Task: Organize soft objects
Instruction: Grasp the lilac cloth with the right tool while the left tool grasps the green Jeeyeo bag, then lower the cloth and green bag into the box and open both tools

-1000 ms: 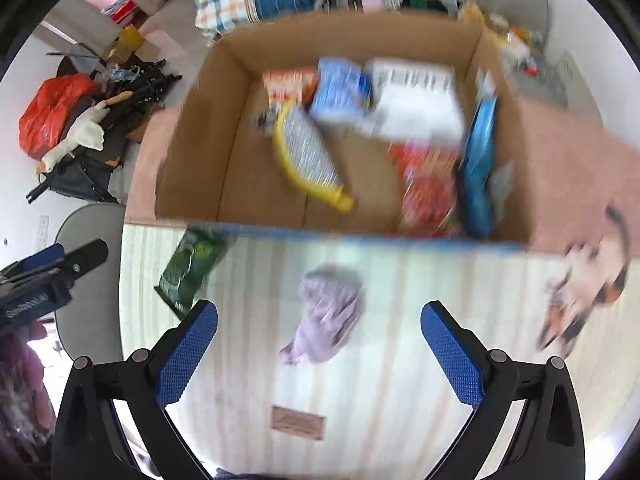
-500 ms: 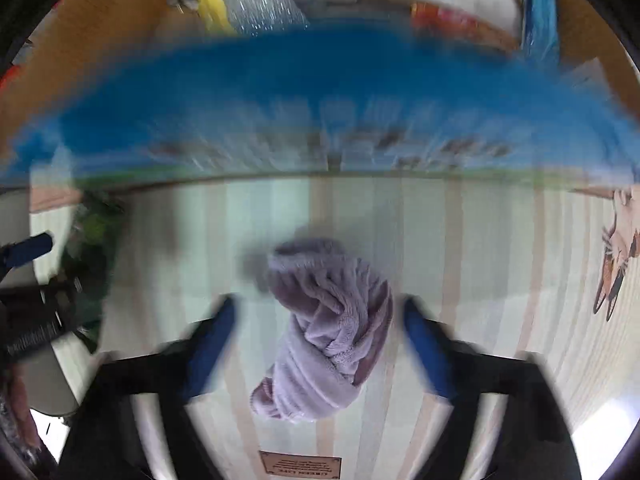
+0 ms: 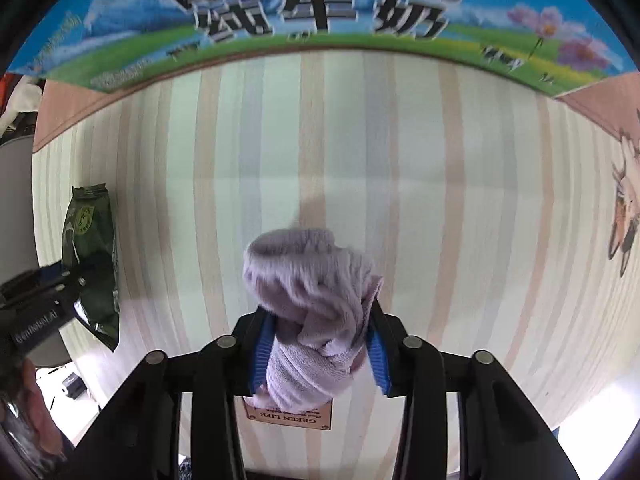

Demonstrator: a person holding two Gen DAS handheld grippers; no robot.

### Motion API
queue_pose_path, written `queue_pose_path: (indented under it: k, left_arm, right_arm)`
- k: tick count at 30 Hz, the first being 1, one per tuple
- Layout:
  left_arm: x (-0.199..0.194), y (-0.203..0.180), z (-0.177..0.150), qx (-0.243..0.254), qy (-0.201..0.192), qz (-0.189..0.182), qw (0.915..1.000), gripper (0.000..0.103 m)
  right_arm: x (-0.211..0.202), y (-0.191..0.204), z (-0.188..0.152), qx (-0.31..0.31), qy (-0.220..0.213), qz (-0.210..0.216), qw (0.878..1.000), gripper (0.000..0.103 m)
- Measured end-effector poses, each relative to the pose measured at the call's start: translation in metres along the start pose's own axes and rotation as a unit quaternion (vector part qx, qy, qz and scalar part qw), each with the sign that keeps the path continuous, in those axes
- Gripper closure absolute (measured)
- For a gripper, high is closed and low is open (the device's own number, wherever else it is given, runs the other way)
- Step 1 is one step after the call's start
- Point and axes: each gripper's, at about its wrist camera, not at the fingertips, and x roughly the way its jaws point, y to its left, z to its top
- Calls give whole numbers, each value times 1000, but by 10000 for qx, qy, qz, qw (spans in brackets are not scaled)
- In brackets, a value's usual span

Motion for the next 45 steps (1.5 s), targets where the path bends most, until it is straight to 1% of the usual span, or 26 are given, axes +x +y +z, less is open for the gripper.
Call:
queue_pose_path:
  k: [1, 2, 3, 7, 9, 10, 12, 13, 16, 19, 21, 23, 25, 28, 30, 31, 32, 34, 35, 36, 37, 38, 41, 43, 44, 45]
  left_arm:
    - [1, 0, 1, -13, -3, 17, 10000, 58]
    - [2, 0, 2, -24, 6, 58, 10000, 58]
    - [2, -2, 3, -23, 4, 95, 10000, 58]
    - [1, -12, 7, 57, -44, 244, 9997, 58]
    - [0, -14, 6, 1, -80, 259, 9996, 64]
    - [0, -17, 4, -30, -88, 257, 9996, 66]
    - [-12, -16, -4, -76, -192, 241, 9995, 68]
    - [-22, -24, -8, -39, -281, 232, 9993, 68]
    - [-50, -32, -21, 17, -524, 212, 9984, 68]
    - [-80, -39, -33, -29, -712, 13, 9975, 69]
    - [-114, -52, -42, -8, -939, -223, 9953, 69]
    - [-143, -65, -39, 30, -1130, -409, 9927, 69]
    - [-179, -82, -34, 89, -1329, -714, 9885, 69]
    - [-222, -96, -14, 154, -1438, -1070, 9837, 69]
    - [-243, -113, 10, 247, -1583, -1005, 9820, 69]
    - [-247, -116, 20, 279, -1627, -964, 9816, 69]
    - [-252, -123, 38, 296, -1665, -866, 9818, 69]
    - [-250, -124, 69, 279, -1580, -846, 9834, 69]
    - [-243, -126, 91, 188, -1406, -875, 9860, 69]
    - [-237, -129, 106, 117, -1253, -841, 9885, 69]
    - [-230, -129, 113, 69, -1162, -819, 9898, 69]
    - [-219, -130, 130, 0, -1006, -736, 9922, 69]
    - [-189, -129, 160, -35, -693, -505, 9963, 69]
    - [-171, -129, 173, -64, -375, -481, 9981, 69]
    - [-164, -127, 171, -135, -269, -500, 9983, 69]
    - [-154, -124, 177, -201, -145, -525, 9983, 69]
  right_arm:
    - [3, 0, -3, 28, 27, 2, 10000, 52]
    - [5, 0, -6, 57, 34, 40, 10000, 51]
    - [7, -1, -9, 97, 30, 127, 9999, 51]
    - [13, -6, -16, 203, 30, 225, 9995, 51]
    - [11, -9, -11, 139, -54, 142, 9998, 60]
    - [8, -17, -7, 102, -69, 116, 9999, 64]
    - [6, -15, -7, 43, -86, 100, 9999, 66]
    - [2, -15, -9, 7, -105, 130, 9999, 67]
    - [-12, -15, -17, -94, -208, 314, 9992, 69]
    - [-39, -20, -27, -223, -371, 602, 9972, 69]
    - [-70, -24, -35, -326, -558, 818, 9945, 69]
    - [-102, -33, -38, -366, -782, 1028, 9909, 69]
    - [-135, -43, -40, -390, -1029, 1169, 9870, 69]
    - [-191, -51, -23, -389, -1387, 1341, 9804, 69]
    - [-221, -62, -8, -394, -1614, 1393, 9762, 69]
    - [-231, -65, 0, -407, -1688, 1356, 9754, 69]
    - [-243, -69, 13, -416, -1816, 1293, 9739, 69]
    - [-257, -73, 37, -537, -1949, 1157, 9725, 69]
    - [-262, -72, 48, -576, -1998, 1051, 9725, 69]
    - [-262, -70, 65, -654, -2027, 911, 9728, 69]
    - [-262, -65, 79, -699, -2019, 841, 9733, 69]
    - [-260, -61, 93, -711, -1992, 789, 9742, 69]
    - [-242, -51, 133, -816, -1903, 619, 9764, 69]
    - [-231, -45, 154, -858, -1756, 547, 9792, 69]
    - [-220, -43, 164, -889, -1644, 549, 9808, 69]
    - [-212, -42, 172, -907, -1573, 552, 9818, 69]
